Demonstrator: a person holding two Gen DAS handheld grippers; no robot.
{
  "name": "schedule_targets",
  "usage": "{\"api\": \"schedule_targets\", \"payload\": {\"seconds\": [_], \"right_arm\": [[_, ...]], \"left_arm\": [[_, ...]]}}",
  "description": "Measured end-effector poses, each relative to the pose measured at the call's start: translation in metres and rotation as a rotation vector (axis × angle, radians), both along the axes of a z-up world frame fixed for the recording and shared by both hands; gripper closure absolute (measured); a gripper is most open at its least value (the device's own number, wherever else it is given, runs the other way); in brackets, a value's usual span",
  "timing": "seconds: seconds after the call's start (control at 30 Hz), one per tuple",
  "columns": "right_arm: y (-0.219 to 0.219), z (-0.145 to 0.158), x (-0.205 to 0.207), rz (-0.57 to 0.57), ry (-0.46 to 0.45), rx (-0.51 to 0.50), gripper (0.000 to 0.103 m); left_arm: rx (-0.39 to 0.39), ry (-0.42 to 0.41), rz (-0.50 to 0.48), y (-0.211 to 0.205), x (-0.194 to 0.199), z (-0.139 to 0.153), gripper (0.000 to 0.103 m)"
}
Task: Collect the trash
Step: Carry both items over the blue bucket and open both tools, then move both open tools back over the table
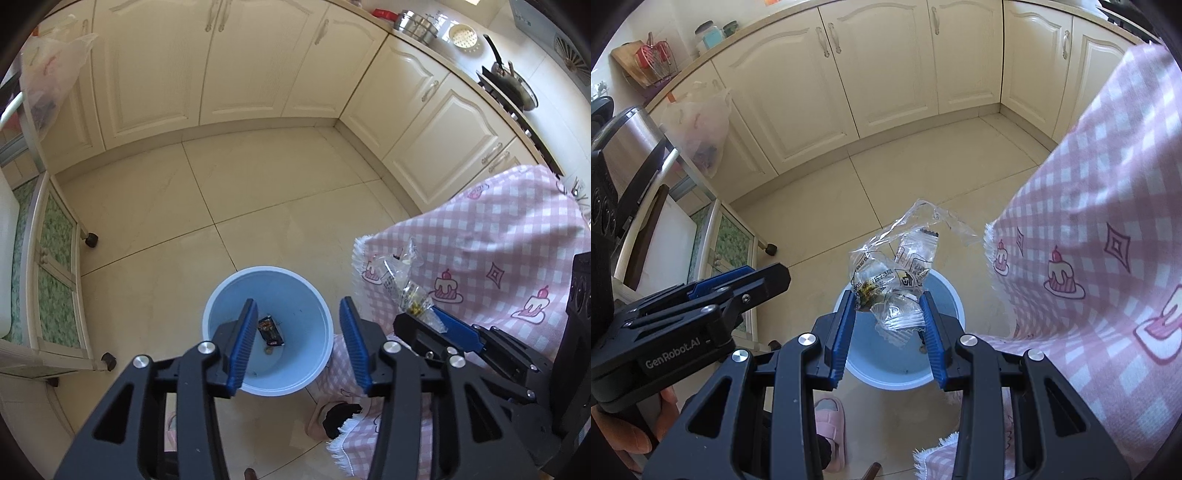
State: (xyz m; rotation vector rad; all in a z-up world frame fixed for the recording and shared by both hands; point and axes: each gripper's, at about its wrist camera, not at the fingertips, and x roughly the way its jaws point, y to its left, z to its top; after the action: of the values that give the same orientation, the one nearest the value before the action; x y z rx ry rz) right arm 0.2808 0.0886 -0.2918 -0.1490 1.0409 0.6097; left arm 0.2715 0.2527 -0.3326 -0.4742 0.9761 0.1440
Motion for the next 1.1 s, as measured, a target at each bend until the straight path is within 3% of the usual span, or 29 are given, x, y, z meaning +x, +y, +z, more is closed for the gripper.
{"api": "schedule_targets", "payload": {"seconds": [0.13, 0.2, 0.23, 0.43, 0.57, 0.8, 0.9, 1.1], "right_arm": [[0.009, 0.006, 0.004, 0.011, -0.023, 0.021, 0.068], [0.013, 0.012, 0.005, 0.010, -0.060, 0.026, 0.055], [0.014, 0.015, 0.004, 0.014, -0.086, 0.022, 0.053], [0.000, 0.040, -0.003, -0.013, -0.154, 0.027, 0.053], [-0.026, 0.074, -0.018, -0.056, -0.236, 0.032, 0.052], [-0.101, 0.147, -0.052, -0.150, -0.390, 0.090, 0.049], [-0.143, 0.172, -0.069, -0.214, -0.450, 0.109, 0.047], [-0.245, 0.198, -0.084, -0.410, -0.518, 0.102, 0.043]], "left_arm": [[0.002, -0.020, 0.033, 0.011, -0.003, 0.008, 0.058], [0.004, -0.031, 0.047, 0.016, -0.004, 0.014, 0.058], [0.006, -0.040, 0.055, 0.018, -0.006, 0.018, 0.058], [0.015, -0.082, 0.042, 0.010, -0.012, 0.044, 0.058], [0.025, -0.135, 0.006, -0.010, -0.020, 0.072, 0.057], [0.062, -0.281, -0.141, -0.084, -0.033, 0.142, 0.052], [0.075, -0.335, -0.212, -0.122, -0.036, 0.166, 0.044], [0.135, -0.404, -0.405, -0.227, -0.026, 0.201, 0.034]]}}
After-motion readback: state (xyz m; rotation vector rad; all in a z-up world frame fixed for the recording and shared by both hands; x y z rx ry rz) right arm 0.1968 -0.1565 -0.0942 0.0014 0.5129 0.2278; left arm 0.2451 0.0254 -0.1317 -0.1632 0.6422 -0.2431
